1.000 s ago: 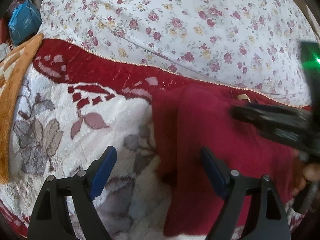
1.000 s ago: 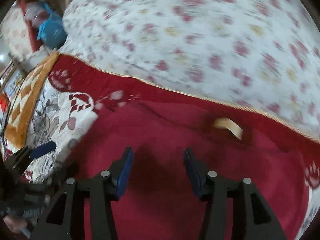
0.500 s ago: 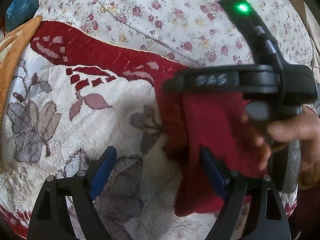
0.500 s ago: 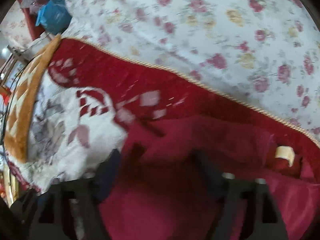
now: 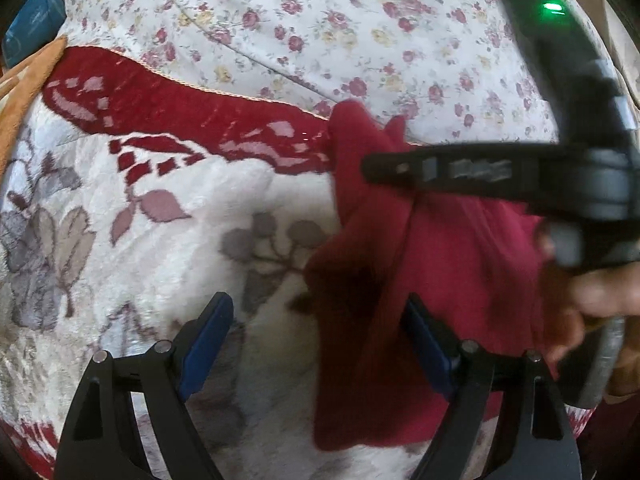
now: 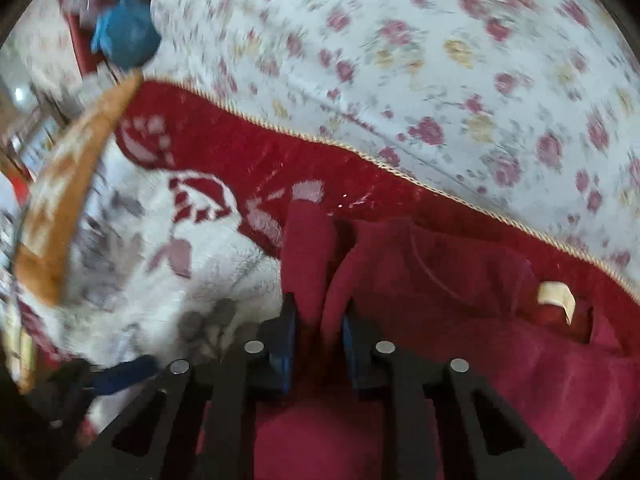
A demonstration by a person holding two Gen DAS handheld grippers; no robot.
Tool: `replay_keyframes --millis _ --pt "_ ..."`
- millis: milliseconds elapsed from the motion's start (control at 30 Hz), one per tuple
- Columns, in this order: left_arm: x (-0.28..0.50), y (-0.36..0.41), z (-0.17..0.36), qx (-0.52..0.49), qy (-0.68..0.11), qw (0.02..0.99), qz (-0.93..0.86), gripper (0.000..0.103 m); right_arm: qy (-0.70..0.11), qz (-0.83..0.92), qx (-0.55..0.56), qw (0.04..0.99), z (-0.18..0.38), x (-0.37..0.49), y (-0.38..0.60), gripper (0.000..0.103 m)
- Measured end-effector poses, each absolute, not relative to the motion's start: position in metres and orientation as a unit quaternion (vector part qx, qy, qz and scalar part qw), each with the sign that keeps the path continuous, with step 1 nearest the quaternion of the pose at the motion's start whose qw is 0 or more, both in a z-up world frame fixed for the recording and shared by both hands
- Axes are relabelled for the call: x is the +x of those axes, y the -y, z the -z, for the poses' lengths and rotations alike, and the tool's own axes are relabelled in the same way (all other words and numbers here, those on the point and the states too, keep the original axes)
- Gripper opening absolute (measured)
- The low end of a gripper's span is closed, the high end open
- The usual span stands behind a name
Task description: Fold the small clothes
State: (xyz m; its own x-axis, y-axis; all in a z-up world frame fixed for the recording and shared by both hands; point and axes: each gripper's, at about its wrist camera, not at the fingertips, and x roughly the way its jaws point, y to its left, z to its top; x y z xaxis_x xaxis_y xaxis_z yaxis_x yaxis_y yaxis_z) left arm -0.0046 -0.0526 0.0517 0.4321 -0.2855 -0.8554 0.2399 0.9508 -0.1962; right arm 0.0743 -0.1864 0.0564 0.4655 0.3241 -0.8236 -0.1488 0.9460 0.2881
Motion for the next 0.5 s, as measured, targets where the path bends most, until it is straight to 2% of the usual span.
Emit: replay_keyframes --millis 67,100,133,200,233,333,500 --pt "-0.003 0.056 -0.051 -0.033 -0.508 0.846 0.160 0.082 -0.497 -0.144 0.108 0.849 -0.059 0.070 0.195 0.020" --pt "-0.003 0.057 -0.052 -0.043 -0.508 0.844 0.167 0.071 -0.497 -0.145 0.118 0.847 -0.059 0.070 0.198 0.020" --pt "-0.002 0.059 -0.052 -0.047 -0.511 0.841 0.172 0.053 -0.497 -0.144 0.123 0.847 -0.058 0.069 0.201 0.020" --pt "-0.002 0.065 -0.052 -0.051 -0.517 0.833 0.188 0.035 -0.498 -0.145 0.130 0.845 -0.058 0.066 0.203 0.020" --pt "-0.004 0.068 -0.053 -0.046 -0.515 0.834 0.191 0.029 -0.497 -0.145 0.132 0.845 -0.059 0.063 0.206 0.020" --pt "-0.011 0.076 -0.058 -0.032 -0.505 0.840 0.193 0.020 -0.496 -0.145 0.134 0.846 -0.061 0.061 0.207 0.020" --pt "-0.015 0.076 -0.065 -0.032 -0.497 0.844 0.198 0.017 -0.497 -0.145 0.138 0.844 -0.064 0.060 0.212 0.020"
